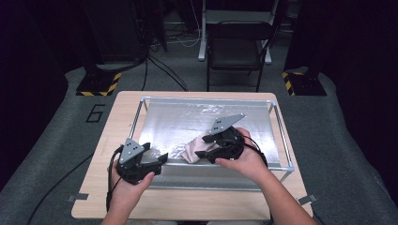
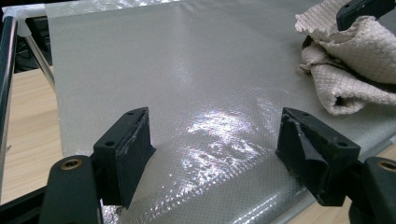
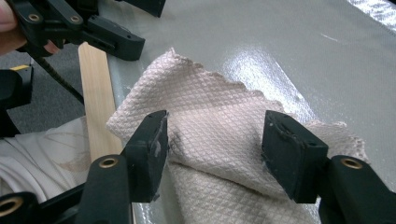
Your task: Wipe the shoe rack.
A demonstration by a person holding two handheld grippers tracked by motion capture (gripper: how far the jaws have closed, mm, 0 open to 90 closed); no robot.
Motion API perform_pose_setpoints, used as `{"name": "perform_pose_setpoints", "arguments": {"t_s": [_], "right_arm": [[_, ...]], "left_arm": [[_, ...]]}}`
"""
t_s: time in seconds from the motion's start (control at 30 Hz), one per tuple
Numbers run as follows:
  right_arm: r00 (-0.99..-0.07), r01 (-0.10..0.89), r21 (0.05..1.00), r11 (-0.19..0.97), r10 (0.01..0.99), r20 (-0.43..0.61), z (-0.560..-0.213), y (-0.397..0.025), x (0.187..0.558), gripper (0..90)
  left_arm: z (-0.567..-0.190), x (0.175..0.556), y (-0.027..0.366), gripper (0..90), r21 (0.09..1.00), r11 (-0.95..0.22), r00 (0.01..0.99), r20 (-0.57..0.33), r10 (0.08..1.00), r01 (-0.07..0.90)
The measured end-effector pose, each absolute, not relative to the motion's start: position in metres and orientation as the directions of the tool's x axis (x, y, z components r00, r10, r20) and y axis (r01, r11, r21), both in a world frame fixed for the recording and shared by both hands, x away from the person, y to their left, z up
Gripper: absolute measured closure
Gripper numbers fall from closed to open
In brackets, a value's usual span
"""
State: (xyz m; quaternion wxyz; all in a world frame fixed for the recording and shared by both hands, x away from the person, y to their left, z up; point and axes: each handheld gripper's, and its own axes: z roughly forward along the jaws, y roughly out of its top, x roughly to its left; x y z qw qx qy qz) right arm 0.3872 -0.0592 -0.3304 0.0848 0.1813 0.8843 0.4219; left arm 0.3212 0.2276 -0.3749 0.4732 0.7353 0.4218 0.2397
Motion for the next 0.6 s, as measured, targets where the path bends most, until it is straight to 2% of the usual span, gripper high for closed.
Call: {"name": "perform_pose_setpoints", "arguments": {"t_s": [0.23,0.6], "right_arm": [[-0.913,0.283,0.753,0.595,0.407,0.022,-0.3327,-0.0616,0.3896,41.1],[-0.916,0.304,0.724,0.619,0.399,0.043,-0.3368,-0.0591,0.3916,54.9]], "left_arm": [[-0.3749,0.3209,0.2275,25.6,0.898,-0.195,0.528,-0.048,0.848,0.394],[-0.3749,0.3211,0.2276,25.6,0.898,-0.197,0.529,-0.046,0.848,0.394]]}}
